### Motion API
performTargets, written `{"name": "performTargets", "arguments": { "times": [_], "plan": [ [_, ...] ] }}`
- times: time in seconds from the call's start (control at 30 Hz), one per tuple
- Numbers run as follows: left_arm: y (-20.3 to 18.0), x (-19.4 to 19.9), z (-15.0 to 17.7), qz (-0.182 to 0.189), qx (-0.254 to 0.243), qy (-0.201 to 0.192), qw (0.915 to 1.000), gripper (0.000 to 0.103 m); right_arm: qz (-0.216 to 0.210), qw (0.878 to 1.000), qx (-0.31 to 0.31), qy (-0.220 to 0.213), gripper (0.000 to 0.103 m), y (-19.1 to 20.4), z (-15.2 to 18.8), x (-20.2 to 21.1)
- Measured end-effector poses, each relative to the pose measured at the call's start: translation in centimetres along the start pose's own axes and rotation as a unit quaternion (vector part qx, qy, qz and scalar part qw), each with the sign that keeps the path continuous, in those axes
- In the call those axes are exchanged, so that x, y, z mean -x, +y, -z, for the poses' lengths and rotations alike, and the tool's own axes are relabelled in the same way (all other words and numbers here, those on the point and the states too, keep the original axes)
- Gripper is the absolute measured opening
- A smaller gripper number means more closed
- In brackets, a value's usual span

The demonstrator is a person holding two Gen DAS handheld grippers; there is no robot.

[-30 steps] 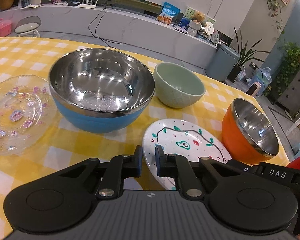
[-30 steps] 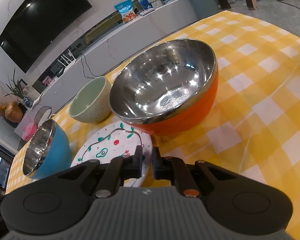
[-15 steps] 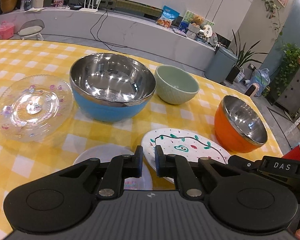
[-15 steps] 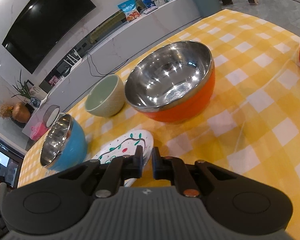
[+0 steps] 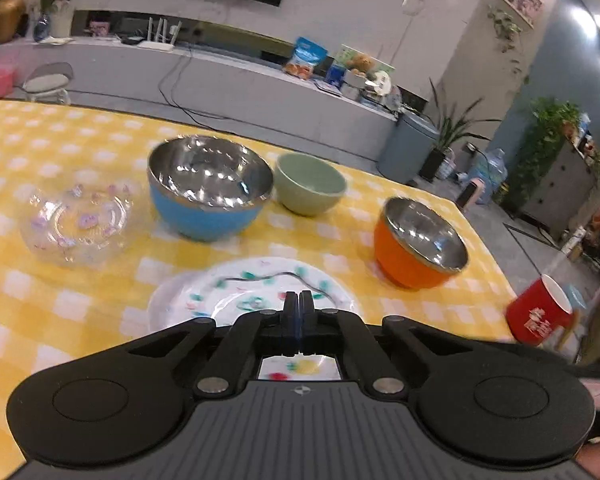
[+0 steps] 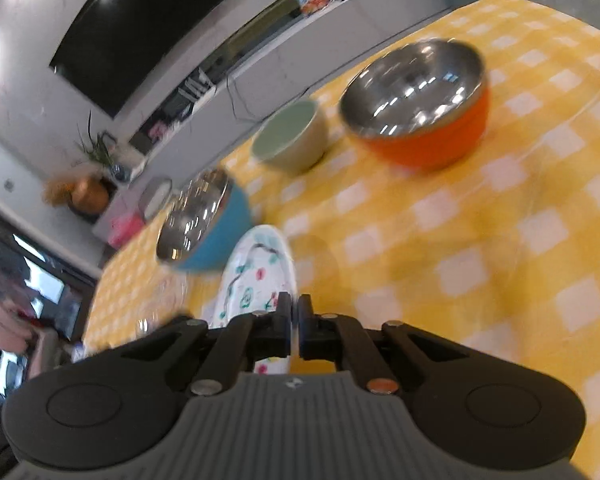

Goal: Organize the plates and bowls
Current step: 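Close the left gripper on the Fruity plate rim while the right gripper also closes on it, then lift the Fruity plate with both grippers and carry it toward the table edge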

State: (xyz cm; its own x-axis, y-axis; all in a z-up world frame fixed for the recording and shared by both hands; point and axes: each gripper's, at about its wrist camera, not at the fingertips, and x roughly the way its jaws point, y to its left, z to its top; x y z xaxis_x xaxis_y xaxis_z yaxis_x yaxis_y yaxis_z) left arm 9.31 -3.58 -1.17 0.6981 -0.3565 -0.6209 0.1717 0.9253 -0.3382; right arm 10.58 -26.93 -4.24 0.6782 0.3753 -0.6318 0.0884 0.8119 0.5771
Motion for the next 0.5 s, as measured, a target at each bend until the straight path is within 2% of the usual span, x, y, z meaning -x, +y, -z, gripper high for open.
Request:
{"name": "performTargets", "arguments": {
  "times": [0.1,0.23,0.33,0.37,0.43,0.5],
  "plan": [
    [1.2,-0.3,0.2,-0.018,0.013,0.007,0.9997,0.000,0.027,0.999,0.017,0.001,0.002,0.5,1.1,-1.0],
    [3.0,0.7,0.0,-0.037,0.029,-0.007,0.9989,0.000,0.010,1.000,0.003,0.012,0.002,-0.6,0.8,-1.0],
    [4.4,1.1,0.0,-0.052,0.037,-0.014,0.9979,0.005,0.018,1.000,0.012,0.011,0.002,-0.4,0.8,-1.1],
    [4.8,1.1,0.0,-0.056,0.040,-0.014,0.9975,0.013,0.021,1.000,0.014,0.011,0.003,-0.5,0.8,-1.3],
    [5.7,0.9,0.1,-0.064,0.049,-0.010,0.9967,0.019,0.025,0.999,0.016,0.013,0.003,-0.5,0.9,-1.4],
    [6.4,0.4,0.2,-0.063,0.063,-0.004,0.9960,0.020,0.029,0.999,0.015,0.017,0.004,-0.7,0.9,-1.8]
  ]
}}
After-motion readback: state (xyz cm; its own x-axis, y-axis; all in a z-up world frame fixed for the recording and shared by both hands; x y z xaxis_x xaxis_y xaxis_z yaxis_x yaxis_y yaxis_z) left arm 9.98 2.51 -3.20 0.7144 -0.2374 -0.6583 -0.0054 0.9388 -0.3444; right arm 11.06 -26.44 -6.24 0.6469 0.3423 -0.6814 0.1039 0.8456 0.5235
